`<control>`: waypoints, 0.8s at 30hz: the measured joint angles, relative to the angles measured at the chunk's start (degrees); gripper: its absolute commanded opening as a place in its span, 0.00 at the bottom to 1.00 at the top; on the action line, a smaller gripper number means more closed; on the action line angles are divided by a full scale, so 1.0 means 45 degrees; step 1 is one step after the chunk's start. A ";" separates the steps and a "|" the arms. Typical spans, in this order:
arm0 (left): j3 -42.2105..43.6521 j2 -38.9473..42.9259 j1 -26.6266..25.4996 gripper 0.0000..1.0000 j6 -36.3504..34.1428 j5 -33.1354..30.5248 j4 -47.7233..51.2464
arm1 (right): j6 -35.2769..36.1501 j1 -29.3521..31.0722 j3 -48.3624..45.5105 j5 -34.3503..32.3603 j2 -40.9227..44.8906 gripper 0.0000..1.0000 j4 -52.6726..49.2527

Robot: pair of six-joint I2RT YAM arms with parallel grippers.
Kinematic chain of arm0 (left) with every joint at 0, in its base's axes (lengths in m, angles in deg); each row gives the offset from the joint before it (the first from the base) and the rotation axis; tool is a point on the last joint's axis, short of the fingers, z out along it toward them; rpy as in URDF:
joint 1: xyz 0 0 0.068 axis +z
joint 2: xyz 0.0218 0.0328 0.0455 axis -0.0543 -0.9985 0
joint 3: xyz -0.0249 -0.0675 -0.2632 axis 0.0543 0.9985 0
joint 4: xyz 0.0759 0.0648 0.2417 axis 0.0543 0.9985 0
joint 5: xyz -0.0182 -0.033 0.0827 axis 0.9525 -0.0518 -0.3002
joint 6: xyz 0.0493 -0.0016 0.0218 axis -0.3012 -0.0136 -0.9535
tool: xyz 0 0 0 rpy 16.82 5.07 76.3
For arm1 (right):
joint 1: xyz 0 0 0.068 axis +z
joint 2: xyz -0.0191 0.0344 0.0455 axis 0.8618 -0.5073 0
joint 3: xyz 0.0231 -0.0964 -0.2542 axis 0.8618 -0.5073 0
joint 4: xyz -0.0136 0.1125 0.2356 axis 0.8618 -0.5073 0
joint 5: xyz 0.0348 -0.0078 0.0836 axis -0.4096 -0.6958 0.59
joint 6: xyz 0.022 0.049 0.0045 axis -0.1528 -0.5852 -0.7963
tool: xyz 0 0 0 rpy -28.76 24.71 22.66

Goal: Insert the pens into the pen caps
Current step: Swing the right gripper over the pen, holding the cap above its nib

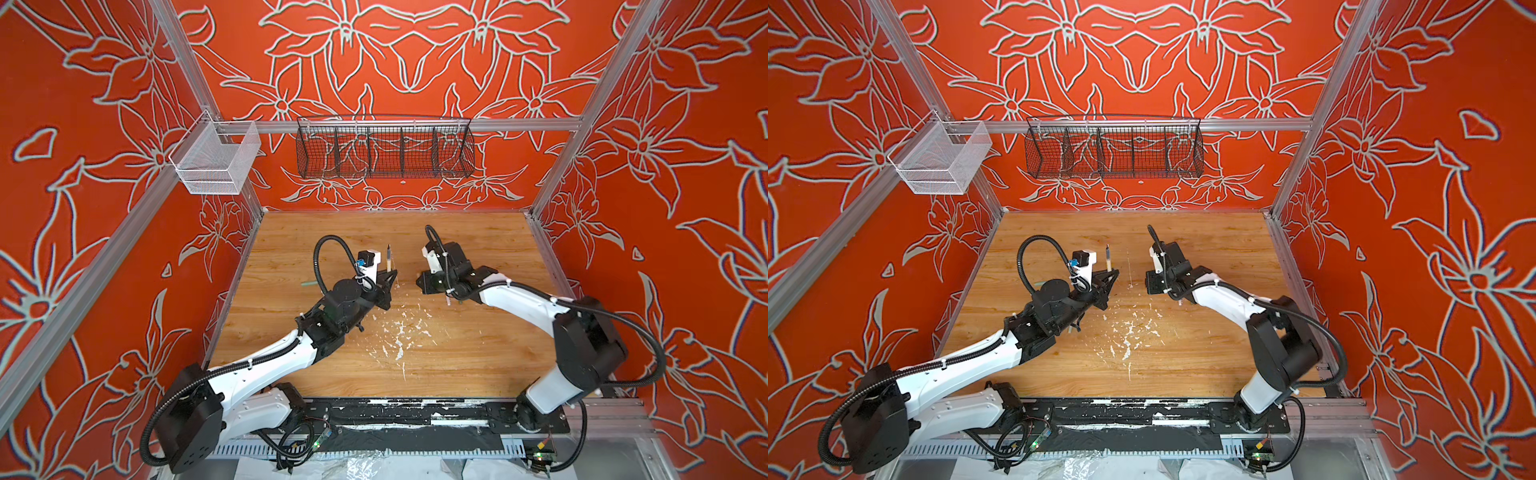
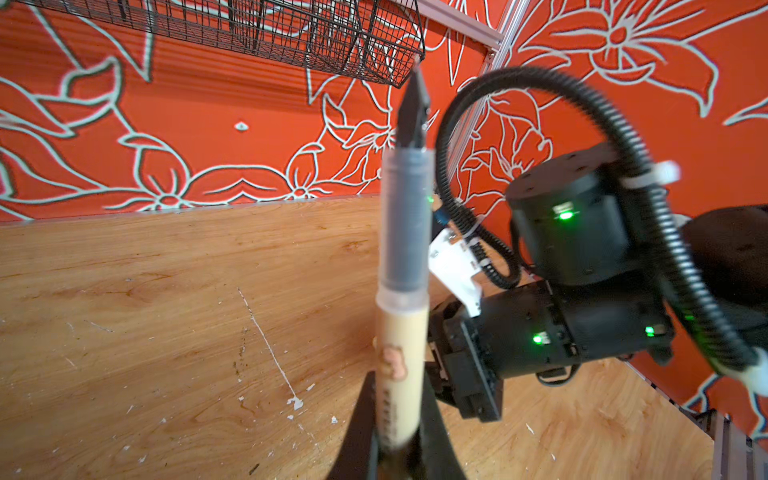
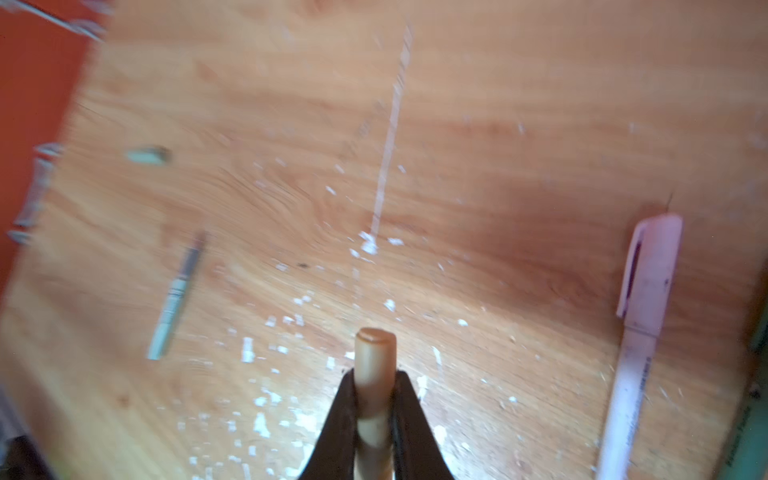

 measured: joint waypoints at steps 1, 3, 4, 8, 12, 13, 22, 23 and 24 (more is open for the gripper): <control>0.0000 -0.0015 0.0000 0.00 -0.0078 0.0058 -0.0024 | -0.0058 0.0000 -0.0413 0.0141 0.0500 0.16 0.0607; 0.0000 -0.0049 0.0000 0.00 -0.0194 0.0170 -0.0097 | -0.0214 0.0000 -0.1209 0.0350 0.1525 0.16 0.1729; 0.0000 -0.0063 0.0000 0.00 -0.0272 0.0243 -0.0146 | -0.0272 0.0000 -0.1564 0.0389 0.2059 0.16 0.2293; -0.0053 -0.0146 0.0000 0.00 -0.0646 0.0714 -0.0199 | -0.0486 0.0000 -0.2404 0.0389 0.3789 0.16 0.4201; -0.0539 -0.0393 -0.0005 0.00 -0.1132 0.1413 0.0015 | -0.0646 0.0000 -0.2662 0.0379 0.5119 0.16 0.5858; -0.0607 -0.0418 -0.0010 0.00 -0.1229 0.1574 0.0019 | -0.0670 0.0000 -0.2662 0.0379 0.5343 0.16 0.6178; -0.0831 -0.0923 -0.0019 0.00 -0.1617 0.3016 0.0151 | -0.0865 0.0262 -0.2118 0.0432 0.5595 0.16 0.7587; -0.0831 -0.0957 -0.0024 0.00 -0.1627 0.3109 0.0160 | -0.0865 0.0369 -0.1991 0.0466 0.5503 0.16 0.7674; -0.0831 -0.0976 -0.0024 0.00 -0.1627 0.3181 0.0194 | -0.0865 0.0486 -0.1860 0.0505 0.5377 0.16 0.7849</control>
